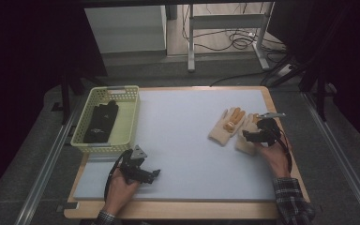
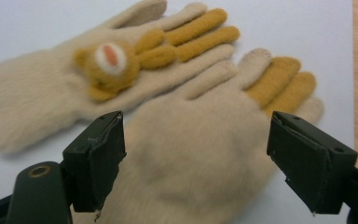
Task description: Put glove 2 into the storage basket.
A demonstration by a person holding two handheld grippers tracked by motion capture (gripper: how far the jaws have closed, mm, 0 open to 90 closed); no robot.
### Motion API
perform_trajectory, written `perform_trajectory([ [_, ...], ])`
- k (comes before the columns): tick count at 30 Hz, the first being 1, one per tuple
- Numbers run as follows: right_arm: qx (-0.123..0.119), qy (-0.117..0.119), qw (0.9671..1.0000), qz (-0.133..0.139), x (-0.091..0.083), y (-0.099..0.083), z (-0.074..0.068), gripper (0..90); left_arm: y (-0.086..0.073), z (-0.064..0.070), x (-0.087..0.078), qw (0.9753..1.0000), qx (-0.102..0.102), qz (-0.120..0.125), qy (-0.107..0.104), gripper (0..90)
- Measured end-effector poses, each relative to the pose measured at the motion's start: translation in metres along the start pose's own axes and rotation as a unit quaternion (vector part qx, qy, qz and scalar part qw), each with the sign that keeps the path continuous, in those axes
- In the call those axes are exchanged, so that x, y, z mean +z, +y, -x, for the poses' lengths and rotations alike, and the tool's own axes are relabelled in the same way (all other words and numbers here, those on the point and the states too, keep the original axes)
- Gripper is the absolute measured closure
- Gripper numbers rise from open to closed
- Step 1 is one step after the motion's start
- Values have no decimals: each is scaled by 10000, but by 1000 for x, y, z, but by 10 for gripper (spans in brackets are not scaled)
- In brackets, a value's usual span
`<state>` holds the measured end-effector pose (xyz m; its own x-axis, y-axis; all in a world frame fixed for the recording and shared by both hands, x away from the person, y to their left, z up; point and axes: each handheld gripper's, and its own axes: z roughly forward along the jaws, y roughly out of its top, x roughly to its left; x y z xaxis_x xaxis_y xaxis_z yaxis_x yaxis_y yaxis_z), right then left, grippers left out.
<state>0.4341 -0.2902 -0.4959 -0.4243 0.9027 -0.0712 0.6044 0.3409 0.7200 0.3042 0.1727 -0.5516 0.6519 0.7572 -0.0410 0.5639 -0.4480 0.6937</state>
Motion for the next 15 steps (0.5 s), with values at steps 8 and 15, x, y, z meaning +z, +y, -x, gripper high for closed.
perform_trajectory([
  [8,-94,-85,9998,-123,30,-5,4,227,0,0,0,10000,3,1,1,3],
  [15,-55,-75,10000,-22,20,-12,7,600,0,0,0,10000,2,2,2,3],
])
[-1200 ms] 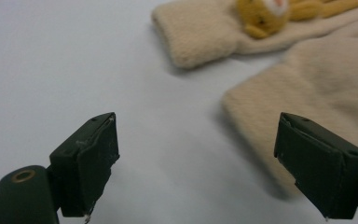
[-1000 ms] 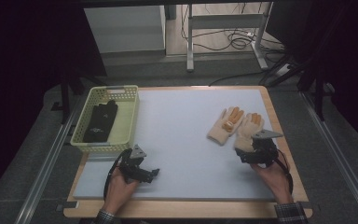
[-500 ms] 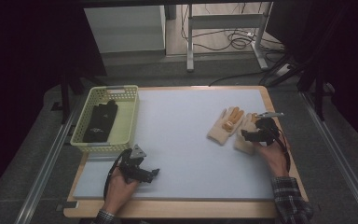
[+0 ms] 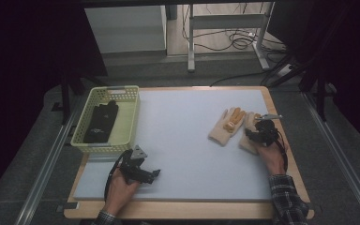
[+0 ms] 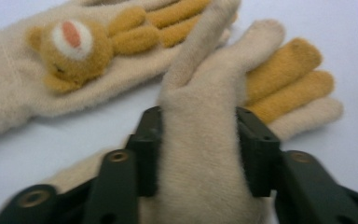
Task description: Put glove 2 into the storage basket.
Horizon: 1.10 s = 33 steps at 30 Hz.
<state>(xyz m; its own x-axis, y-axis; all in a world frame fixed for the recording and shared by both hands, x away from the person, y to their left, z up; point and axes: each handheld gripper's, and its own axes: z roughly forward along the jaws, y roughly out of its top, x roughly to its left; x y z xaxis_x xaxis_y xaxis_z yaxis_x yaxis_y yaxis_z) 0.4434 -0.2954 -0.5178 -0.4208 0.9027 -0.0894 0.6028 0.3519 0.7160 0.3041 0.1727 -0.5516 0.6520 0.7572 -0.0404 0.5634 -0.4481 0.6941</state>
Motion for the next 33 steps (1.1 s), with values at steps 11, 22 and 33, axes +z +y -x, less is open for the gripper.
perform_trajectory([
  [11,-162,108,9991,376,-28,2,-6,799,0,0,0,10000,-1,1,-1,3],
  [22,-264,494,9958,726,-62,13,-28,812,0,0,0,10000,-2,0,2,4],
  [33,-807,1241,9852,867,-72,32,-96,810,0,0,0,10000,11,0,4,4],
])
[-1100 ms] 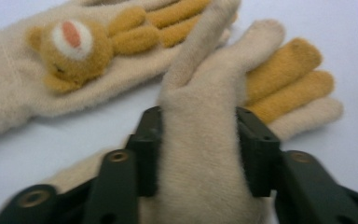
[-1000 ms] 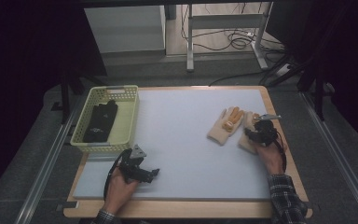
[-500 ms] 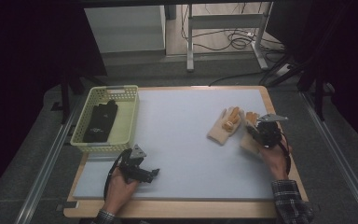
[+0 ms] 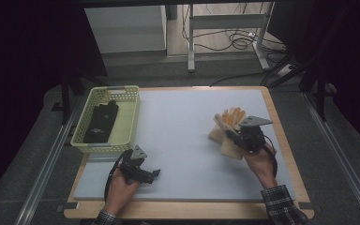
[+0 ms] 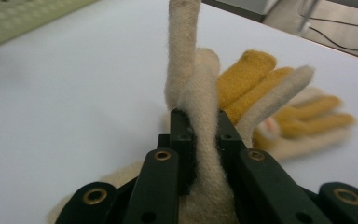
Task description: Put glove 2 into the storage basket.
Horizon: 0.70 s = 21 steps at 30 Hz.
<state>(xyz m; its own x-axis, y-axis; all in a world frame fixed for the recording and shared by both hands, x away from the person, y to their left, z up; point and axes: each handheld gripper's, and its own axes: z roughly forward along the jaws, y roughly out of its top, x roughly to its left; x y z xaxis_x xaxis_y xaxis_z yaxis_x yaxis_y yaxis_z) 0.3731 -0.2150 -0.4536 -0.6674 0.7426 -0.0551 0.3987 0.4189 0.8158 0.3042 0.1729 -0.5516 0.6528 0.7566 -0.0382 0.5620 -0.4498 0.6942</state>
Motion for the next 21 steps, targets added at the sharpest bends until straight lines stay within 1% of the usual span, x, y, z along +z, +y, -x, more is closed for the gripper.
perform_trajectory([
  [2,-45,159,9999,33,5,5,-11,808,0,0,0,10000,-23,9,1,4],
  [4,-107,339,9994,48,12,10,-24,807,0,0,0,10000,0,0,0,4],
  [7,-208,563,9982,29,25,17,-45,805,0,0,0,10000,-10,10,4,4],
  [10,-255,706,9972,-26,39,20,-61,802,0,0,0,10000,-11,13,3,4],
  [14,-305,805,9962,-159,63,18,-78,795,0,0,0,10000,-10,9,3,4],
  [16,-280,847,9958,-195,71,14,-83,791,0,0,0,10000,-5,5,-2,4],
  [18,-303,827,9958,-262,80,8,-88,775,0,0,0,10000,2,1,-1,4],
  [19,-345,784,9958,-310,84,5,-90,745,0,0,0,10000,1,2,-1,4],
  [21,-357,729,9957,-444,93,-2,-94,634,0,0,0,10000,0,1,0,4],
])
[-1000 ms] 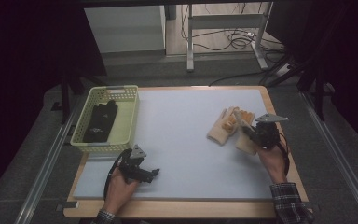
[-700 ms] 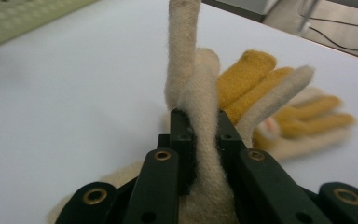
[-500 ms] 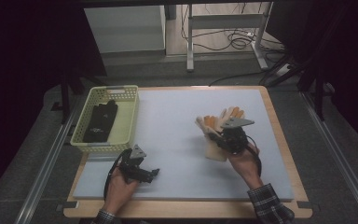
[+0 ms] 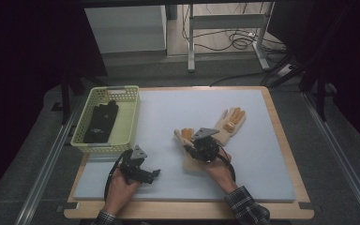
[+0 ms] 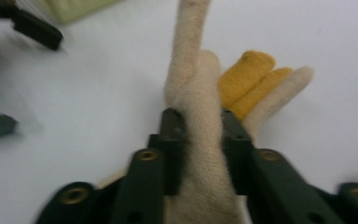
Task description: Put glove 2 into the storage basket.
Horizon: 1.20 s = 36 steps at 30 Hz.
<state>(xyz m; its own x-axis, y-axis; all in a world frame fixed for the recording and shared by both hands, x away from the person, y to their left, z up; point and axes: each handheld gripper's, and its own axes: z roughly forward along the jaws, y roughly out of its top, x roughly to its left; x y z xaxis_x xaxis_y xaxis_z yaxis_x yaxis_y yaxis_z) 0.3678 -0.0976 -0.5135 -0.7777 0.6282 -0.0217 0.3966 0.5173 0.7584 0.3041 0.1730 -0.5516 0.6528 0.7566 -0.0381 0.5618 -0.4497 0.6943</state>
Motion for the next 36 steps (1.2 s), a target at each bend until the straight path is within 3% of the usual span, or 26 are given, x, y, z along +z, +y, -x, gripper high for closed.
perform_trajectory([
  [2,19,-19,9999,-99,6,-4,-2,520,0,0,0,10000,-4,-1,0,4],
  [5,66,98,9999,3,1,-1,-1,414,0,0,0,10000,-3,0,-1,4],
  [11,64,158,9997,147,-27,8,5,400,0,0,0,10000,-10,10,5,4],
  [12,52,168,9998,128,-31,7,6,412,0,0,0,10000,-8,9,0,4],
  [19,57,212,9997,-67,-49,-24,19,778,0,0,0,10000,-10,0,-2,4],
  [21,68,287,9995,-123,-52,-34,20,840,0,0,0,10000,-8,-2,-3,4],
  [28,11,501,9983,-283,-51,-56,11,867,0,0,0,10000,-10,3,-1,4],
  [36,-82,747,9968,-265,-42,-56,-6,863,0,0,0,10000,-8,3,-2,4],
])
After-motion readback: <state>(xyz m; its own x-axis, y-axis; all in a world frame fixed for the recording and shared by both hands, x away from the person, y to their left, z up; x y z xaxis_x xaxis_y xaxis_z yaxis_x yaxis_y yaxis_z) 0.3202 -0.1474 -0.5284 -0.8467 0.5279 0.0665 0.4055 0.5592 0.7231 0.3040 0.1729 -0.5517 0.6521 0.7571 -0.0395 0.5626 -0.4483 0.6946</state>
